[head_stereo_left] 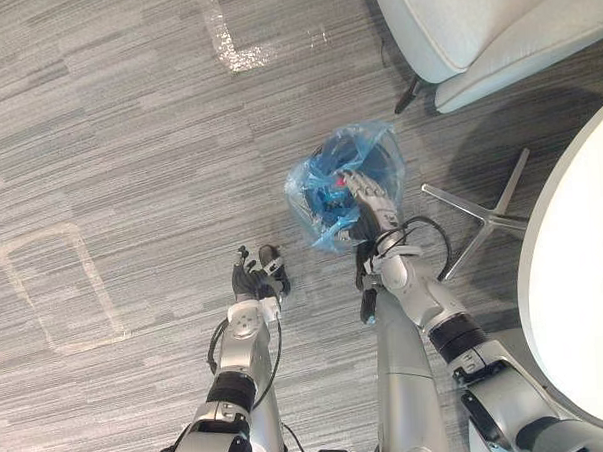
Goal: Gather rubbish on tea table into small bin, then transfer packed bag to large trash can.
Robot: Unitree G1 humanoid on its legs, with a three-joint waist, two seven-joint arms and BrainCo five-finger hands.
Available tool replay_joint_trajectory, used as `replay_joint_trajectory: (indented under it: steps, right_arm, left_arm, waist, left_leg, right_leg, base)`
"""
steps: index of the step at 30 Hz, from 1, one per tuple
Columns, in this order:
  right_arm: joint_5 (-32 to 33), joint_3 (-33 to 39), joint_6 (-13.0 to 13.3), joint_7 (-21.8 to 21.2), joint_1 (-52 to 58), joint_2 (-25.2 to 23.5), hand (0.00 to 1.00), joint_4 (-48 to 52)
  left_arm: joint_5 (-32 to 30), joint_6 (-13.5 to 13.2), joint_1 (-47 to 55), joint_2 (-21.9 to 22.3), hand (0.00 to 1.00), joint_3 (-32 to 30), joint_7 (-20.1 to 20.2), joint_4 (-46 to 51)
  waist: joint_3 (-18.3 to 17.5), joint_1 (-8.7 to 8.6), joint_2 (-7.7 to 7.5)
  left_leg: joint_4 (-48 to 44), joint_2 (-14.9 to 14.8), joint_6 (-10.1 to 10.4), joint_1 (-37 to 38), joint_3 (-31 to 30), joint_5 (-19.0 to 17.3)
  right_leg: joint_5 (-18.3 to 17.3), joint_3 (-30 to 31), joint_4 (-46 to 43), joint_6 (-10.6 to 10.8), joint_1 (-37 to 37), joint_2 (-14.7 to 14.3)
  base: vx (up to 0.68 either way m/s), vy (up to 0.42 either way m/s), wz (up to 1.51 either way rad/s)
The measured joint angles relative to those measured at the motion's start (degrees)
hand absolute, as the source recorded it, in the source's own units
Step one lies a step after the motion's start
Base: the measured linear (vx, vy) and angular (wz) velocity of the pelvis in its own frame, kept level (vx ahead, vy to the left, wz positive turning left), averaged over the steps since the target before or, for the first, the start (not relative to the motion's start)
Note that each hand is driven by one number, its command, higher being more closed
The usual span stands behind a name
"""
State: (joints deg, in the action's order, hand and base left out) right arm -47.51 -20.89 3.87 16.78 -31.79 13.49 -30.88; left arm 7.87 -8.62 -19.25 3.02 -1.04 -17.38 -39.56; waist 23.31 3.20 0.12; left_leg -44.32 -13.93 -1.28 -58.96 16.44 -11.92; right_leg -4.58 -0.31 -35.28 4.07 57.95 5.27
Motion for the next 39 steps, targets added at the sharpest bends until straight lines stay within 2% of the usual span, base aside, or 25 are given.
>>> replay_joint_trajectory:
  steps: [5, 14, 22, 26, 29, 35, 36, 39]
  right_arm:
    - [-4.31, -2.08, -1.40, 0.17, -0.77, -0.47, 0.00, -4.99]
    - [-6.44, -1.85, -5.51, 2.28, -7.41, -1.66, 0.00, -13.82]
    - [-6.49, -0.30, -7.06, 2.98, -13.90, 0.26, 0.00, -17.75]
    - [-6.42, 0.50, -8.05, 3.73, -15.87, 0.12, 0.00, -20.56]
    - [-6.42, 0.48, -8.40, 3.65, -17.27, -0.82, 0.00, -22.59]
    - [-6.57, -0.05, -8.76, 3.10, -17.63, -3.25, 0.00, -26.38]
    - [-6.57, -0.04, -8.96, 2.97, -17.44, -3.80, 1.00, -26.76]
    - [-6.59, -0.07, -9.03, 3.05, -17.38, -4.48, 1.00, -26.69]
  left_arm:
    - [0.12, -0.48, -0.05, -0.06, 0.00, 0.45, -0.10, -0.90]
    - [1.91, -1.04, -0.47, -0.07, 0.00, 0.18, -1.23, -0.28]
    - [4.11, -2.44, -2.70, 0.90, 0.00, -2.53, -1.45, 1.21]
    - [4.81, -3.28, -3.36, 1.40, 0.00, -2.61, -1.53, 3.80]
    - [5.29, -4.34, -4.87, 2.46, 0.00, -4.22, -1.55, 5.28]
    - [5.79, -5.24, -5.15, 3.29, 0.00, -4.73, -1.54, 6.38]
    - [5.80, -5.28, -5.22, 3.44, 0.00, -4.76, -1.56, 6.29]
    - [5.82, -5.44, -5.52, 3.67, 0.00, -4.77, -1.68, 5.93]
  waist:
    - [-0.38, 0.10, -0.07]
    - [-0.37, 0.21, -0.06]
    - [0.98, 0.28, 0.21]
    - [1.68, 0.54, 0.29]
    - [3.77, 0.79, 0.85]
    - [4.03, 0.98, 1.19]
    - [4.04, 1.05, 1.20]
    - [4.04, 1.05, 1.20]
  left_leg:
    - [0.38, 0.07, 0.10, -0.01, 0.36, 0.05]
    - [1.48, 0.51, 0.17, -3.25, 0.66, 0.93]
    - [-0.04, 1.60, -0.15, -7.88, -0.72, 1.61]
    - [-0.17, 2.29, 0.55, -11.21, -1.51, 1.73]
    - [-0.29, 2.73, -0.12, -12.59, -1.58, 2.43]
    - [-0.28, 3.02, -0.08, -14.10, -1.90, 2.58]
    - [-0.27, 3.07, 0.00, -14.10, -1.96, 2.74]
    - [-0.07, 3.30, 0.05, -14.07, -2.24, 2.84]
  right_leg:
    - [0.81, 0.26, 0.81, 0.11, -0.03, 0.00]
    - [1.47, 0.47, 1.32, 0.02, 3.53, 0.22]
    - [0.11, -0.29, -2.71, -0.13, 8.37, 1.50]
    - [-0.26, -0.87, -4.04, -0.15, 11.64, 2.22]
    - [-0.46, -0.86, -5.19, -0.12, 13.28, 2.71]
    - [-0.81, -0.94, -5.85, -0.09, 14.91, 2.87]
    - [-0.89, -0.94, -5.94, -0.11, 14.93, 2.89]
    - [-0.97, -0.96, -6.00, -0.12, 14.92, 2.91]
  base:
    - [-0.02, 0.007, -0.01]
    - [0.00, 0.000, 0.01]
    - [0.00, -0.005, 0.11]
    - [-0.02, -0.005, 0.19]
    - [-0.02, -0.013, 0.10]
    - [0.00, -0.011, 0.04]
    - [0.00, 0.000, 0.00]
    - [0.00, -0.007, 0.02]
